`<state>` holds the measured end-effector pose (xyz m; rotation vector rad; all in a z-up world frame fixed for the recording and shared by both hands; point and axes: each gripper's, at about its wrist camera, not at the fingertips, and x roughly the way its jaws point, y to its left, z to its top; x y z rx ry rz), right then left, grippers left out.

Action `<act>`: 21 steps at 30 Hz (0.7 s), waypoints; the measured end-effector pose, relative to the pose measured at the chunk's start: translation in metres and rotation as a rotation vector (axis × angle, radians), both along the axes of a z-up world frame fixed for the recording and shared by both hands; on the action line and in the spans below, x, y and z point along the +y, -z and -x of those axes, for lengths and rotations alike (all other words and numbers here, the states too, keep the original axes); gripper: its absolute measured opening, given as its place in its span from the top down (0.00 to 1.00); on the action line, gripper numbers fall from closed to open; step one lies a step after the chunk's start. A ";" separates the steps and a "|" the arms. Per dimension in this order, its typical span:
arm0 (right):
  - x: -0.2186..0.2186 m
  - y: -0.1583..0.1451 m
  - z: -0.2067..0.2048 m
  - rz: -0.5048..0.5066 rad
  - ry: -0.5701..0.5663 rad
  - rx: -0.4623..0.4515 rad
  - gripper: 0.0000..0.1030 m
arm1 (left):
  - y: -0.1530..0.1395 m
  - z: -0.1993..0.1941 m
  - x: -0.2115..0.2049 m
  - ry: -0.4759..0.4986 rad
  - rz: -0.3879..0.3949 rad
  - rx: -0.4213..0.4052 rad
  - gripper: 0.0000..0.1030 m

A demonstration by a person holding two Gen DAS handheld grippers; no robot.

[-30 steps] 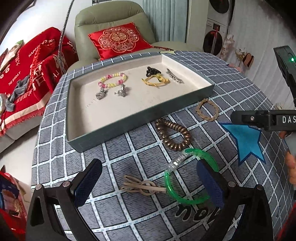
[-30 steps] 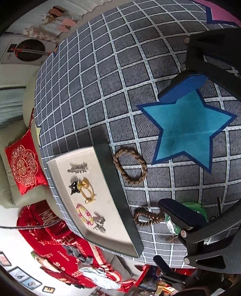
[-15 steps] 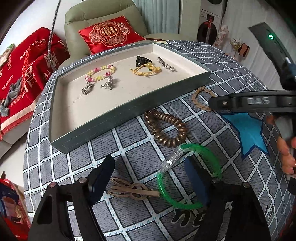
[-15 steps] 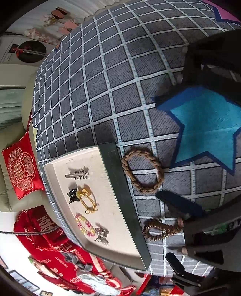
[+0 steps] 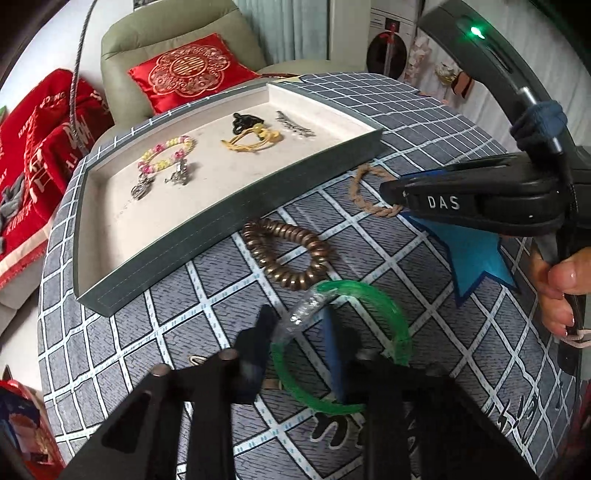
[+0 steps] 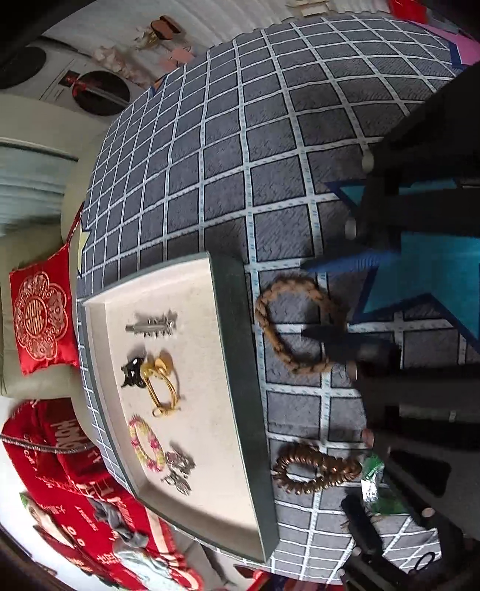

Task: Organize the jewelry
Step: 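Grasp the green bangle with the left gripper while the right grasps the braided brown bracelet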

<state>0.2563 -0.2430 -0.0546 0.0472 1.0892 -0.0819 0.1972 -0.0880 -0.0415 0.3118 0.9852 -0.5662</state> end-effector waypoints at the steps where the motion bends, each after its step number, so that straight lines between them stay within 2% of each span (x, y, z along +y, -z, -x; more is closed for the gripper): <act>1: 0.001 0.000 0.001 0.000 0.000 0.001 0.91 | 0.000 0.001 -0.001 0.005 0.001 -0.001 0.70; 3: 0.001 0.000 0.002 -0.004 0.003 -0.002 0.93 | -0.001 0.004 0.000 0.002 0.007 -0.002 0.75; 13: -0.012 -0.023 0.027 -0.056 0.008 -0.069 0.93 | -0.019 0.005 0.019 -0.056 0.119 0.005 0.75; 21: -0.013 -0.048 0.037 -0.098 -0.007 -0.117 0.93 | -0.038 0.006 0.036 -0.095 0.155 -0.034 0.75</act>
